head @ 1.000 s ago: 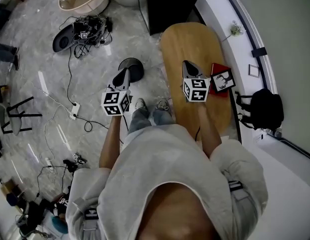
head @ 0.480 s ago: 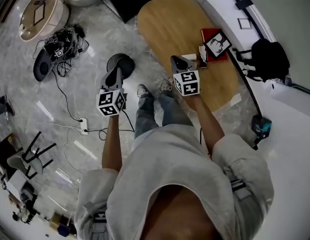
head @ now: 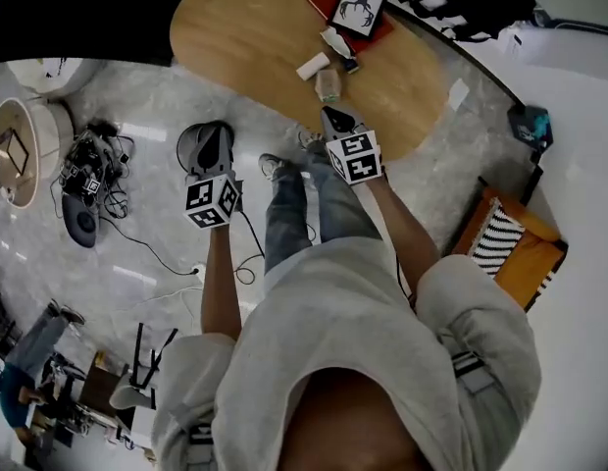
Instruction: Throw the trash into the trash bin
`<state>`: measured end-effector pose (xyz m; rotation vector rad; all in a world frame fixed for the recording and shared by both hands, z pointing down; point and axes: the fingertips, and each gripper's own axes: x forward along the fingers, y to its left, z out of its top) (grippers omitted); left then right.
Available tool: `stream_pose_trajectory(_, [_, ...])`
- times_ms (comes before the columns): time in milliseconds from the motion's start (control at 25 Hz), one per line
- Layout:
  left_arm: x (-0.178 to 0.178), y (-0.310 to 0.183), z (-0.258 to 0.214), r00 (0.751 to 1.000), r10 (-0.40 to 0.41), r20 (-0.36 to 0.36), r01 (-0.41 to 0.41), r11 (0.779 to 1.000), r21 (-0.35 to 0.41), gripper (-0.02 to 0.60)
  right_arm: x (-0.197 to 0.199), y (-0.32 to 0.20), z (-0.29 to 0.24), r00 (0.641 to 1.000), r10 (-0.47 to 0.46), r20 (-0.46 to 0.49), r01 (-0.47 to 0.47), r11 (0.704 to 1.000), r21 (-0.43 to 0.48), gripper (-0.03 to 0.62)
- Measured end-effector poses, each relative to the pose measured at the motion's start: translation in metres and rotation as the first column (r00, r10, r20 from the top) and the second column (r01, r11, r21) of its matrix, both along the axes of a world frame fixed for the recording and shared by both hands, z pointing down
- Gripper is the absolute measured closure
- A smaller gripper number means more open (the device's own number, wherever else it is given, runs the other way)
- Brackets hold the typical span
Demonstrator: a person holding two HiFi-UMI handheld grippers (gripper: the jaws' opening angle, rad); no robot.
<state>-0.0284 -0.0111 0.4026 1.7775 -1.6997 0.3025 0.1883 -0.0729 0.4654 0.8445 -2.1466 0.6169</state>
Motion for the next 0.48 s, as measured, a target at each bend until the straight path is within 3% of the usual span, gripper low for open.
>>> stream_pose_trajectory(240, [0.051, -0.025, 0.03, 0.989, 0.143, -0.025, -0.144, 0.989, -0.042, 0.563, 0.051, 0.019, 0.031, 0.993, 0.114, -0.036, -0.115, 0.992, -0.05, 0.563])
stream_pose_trajectory(480, [0.084, -0.028, 0.06, 0.984, 0.17, -0.048, -0.173, 0.982, -0.068, 0.563, 0.078, 0.042, 0.063, 0.988, 0.143, -0.065, -0.149, 0.984, -0.097, 0.562])
